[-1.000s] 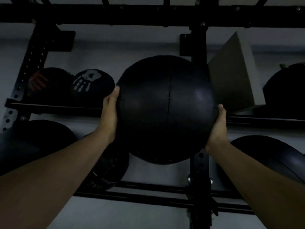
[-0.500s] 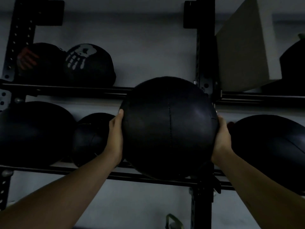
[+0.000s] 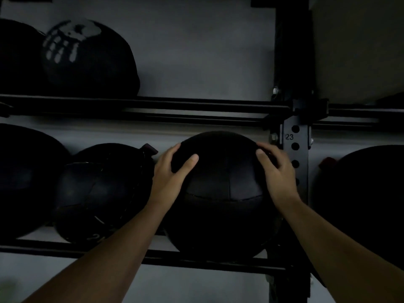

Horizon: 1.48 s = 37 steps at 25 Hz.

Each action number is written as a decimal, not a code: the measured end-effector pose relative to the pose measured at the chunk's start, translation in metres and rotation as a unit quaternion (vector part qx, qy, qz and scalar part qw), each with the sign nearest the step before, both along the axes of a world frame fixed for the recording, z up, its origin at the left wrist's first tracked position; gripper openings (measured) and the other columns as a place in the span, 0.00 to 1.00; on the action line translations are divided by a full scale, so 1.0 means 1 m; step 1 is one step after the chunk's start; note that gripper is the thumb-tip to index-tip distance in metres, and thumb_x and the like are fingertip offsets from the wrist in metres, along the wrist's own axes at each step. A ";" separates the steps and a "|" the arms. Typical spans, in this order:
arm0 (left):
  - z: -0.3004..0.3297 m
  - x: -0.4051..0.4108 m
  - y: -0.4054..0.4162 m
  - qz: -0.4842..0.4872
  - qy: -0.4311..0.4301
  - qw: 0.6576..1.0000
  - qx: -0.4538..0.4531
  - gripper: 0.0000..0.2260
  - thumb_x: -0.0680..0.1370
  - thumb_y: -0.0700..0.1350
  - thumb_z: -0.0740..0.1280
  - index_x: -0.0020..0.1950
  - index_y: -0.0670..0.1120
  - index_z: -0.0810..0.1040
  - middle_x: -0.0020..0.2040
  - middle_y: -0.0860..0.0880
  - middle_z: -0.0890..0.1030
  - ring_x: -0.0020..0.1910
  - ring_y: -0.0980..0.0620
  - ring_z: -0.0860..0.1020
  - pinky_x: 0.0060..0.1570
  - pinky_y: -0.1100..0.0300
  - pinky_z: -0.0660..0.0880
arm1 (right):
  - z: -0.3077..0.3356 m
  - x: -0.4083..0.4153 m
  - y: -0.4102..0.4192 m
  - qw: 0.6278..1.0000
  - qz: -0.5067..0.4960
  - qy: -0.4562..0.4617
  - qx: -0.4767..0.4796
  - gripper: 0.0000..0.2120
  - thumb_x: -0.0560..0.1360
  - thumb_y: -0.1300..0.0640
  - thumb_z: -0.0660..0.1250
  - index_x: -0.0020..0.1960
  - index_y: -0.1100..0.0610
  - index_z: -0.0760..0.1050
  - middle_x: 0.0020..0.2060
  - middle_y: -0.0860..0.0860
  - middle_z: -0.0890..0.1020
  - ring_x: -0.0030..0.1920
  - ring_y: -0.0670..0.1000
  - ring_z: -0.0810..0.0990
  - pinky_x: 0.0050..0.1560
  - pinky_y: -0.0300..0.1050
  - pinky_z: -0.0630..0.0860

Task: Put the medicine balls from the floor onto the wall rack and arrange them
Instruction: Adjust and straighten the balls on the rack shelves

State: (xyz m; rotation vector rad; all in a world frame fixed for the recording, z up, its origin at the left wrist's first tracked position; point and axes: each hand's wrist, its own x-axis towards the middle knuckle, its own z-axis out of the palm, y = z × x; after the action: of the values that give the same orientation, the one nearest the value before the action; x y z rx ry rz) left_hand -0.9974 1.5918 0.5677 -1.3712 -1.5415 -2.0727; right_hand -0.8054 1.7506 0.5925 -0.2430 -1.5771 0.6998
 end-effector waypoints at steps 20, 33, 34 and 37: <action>0.001 0.002 -0.016 0.046 0.023 0.984 -0.170 0.41 0.74 0.77 0.58 0.83 0.65 0.52 0.87 0.54 0.51 0.86 0.45 0.50 0.82 0.37 0.51 | -0.007 0.018 -0.007 0.976 -0.061 -0.207 0.012 0.28 0.84 0.37 0.48 0.83 0.41 0.54 0.84 0.50 0.55 0.84 0.51 0.49 0.82 0.57 0.48; -0.246 0.088 -0.132 0.053 0.007 0.874 -0.484 0.23 0.83 0.59 0.64 0.74 0.47 0.76 0.71 0.47 0.79 0.67 0.46 0.79 0.57 0.58 0.69 | -0.285 0.113 -0.106 0.901 -0.064 -0.428 -0.022 0.21 0.81 0.51 0.63 0.74 0.50 0.71 0.68 0.57 0.75 0.68 0.60 0.75 0.65 0.52 0.74; -0.276 0.100 -0.144 0.040 0.009 0.860 -0.508 0.20 0.82 0.56 0.67 0.70 0.46 0.79 0.67 0.46 0.82 0.65 0.46 0.80 0.54 0.60 0.71 | -0.318 0.119 -0.118 0.882 -0.050 -0.464 -0.060 0.21 0.80 0.52 0.64 0.72 0.51 0.73 0.67 0.58 0.78 0.66 0.61 0.78 0.63 0.51 0.76; -0.361 0.136 -0.179 -0.011 0.004 0.819 -0.573 0.11 0.81 0.46 0.70 0.60 0.43 0.84 0.57 0.43 0.87 0.53 0.47 0.84 0.41 0.65 0.73 | -0.419 0.143 -0.156 0.810 -0.007 -0.566 -0.153 0.12 0.79 0.55 0.65 0.61 0.56 0.80 0.53 0.59 0.84 0.55 0.58 0.82 0.56 0.51 0.77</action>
State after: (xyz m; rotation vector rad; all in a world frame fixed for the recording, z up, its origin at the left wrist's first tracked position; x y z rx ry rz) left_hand -0.8611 1.4130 0.2068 -1.6177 -2.9572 -0.9856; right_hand -0.6627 1.5941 0.1736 -1.0661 -2.5699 0.8506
